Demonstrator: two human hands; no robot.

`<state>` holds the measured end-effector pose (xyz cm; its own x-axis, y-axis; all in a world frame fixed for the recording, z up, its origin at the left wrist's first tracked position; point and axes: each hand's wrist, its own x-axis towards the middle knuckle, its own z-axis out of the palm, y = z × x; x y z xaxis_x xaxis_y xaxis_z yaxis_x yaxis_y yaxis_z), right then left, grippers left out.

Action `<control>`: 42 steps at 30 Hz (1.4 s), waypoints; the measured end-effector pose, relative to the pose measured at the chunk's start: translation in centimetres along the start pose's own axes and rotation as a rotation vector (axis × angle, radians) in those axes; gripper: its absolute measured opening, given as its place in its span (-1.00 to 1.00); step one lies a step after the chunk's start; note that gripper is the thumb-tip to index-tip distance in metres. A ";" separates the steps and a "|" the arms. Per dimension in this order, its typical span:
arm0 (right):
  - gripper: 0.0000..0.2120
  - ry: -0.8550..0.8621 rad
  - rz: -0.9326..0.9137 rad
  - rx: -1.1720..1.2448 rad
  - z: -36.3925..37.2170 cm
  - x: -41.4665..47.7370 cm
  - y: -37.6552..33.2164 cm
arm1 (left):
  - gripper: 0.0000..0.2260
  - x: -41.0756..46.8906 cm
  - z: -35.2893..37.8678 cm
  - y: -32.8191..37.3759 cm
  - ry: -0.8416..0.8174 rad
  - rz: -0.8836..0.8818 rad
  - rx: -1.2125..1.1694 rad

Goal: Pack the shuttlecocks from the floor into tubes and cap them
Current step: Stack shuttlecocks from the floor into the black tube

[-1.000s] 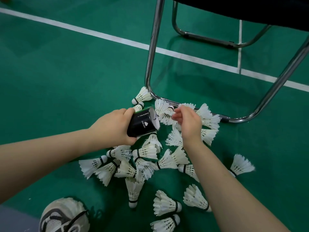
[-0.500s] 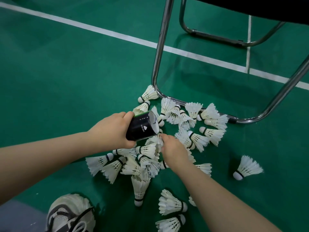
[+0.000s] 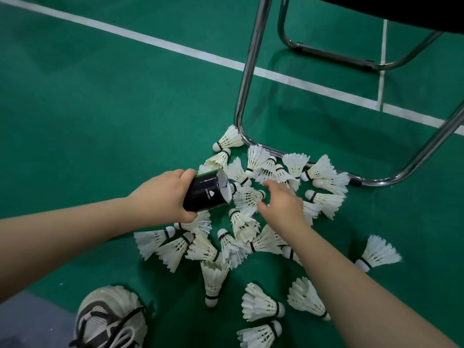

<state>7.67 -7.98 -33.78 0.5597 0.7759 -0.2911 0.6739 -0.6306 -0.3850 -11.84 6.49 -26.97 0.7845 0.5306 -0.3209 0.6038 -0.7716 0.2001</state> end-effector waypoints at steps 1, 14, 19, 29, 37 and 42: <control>-0.53 -0.022 -0.010 -0.047 0.4 -0.1 -0.3 | -0.53 -0.1 0.0 0.1 -0.004 0.001 -0.003; -0.65 -0.077 0.063 -0.164 1.5 0.1 -2.6 | -0.51 -0.2 0.1 0.6 -0.043 0.014 -0.001; -0.75 0.189 0.184 0.303 -0.1 0.2 -1.3 | -0.50 -0.4 0.0 0.4 -0.034 0.007 -0.006; -0.86 -0.182 0.098 0.959 -3.8 -1.0 -4.8 | -0.50 -0.4 0.0 1.4 -0.020 0.029 -0.014; -0.89 0.354 -0.050 1.144 -2.6 -2.5 -5.0 | -0.51 -0.3 -0.5 2.1 0.006 0.039 -0.023; -0.60 -0.160 -0.283 0.920 -3.9 -2.7 -4.6 | -0.52 -0.1 -0.6 2.2 0.026 0.030 -0.026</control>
<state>4.91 -7.25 -27.82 0.3168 0.9328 -0.1717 0.0957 -0.2116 -0.9727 -10.50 4.98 -26.01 0.8057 0.5162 -0.2905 0.5828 -0.7785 0.2330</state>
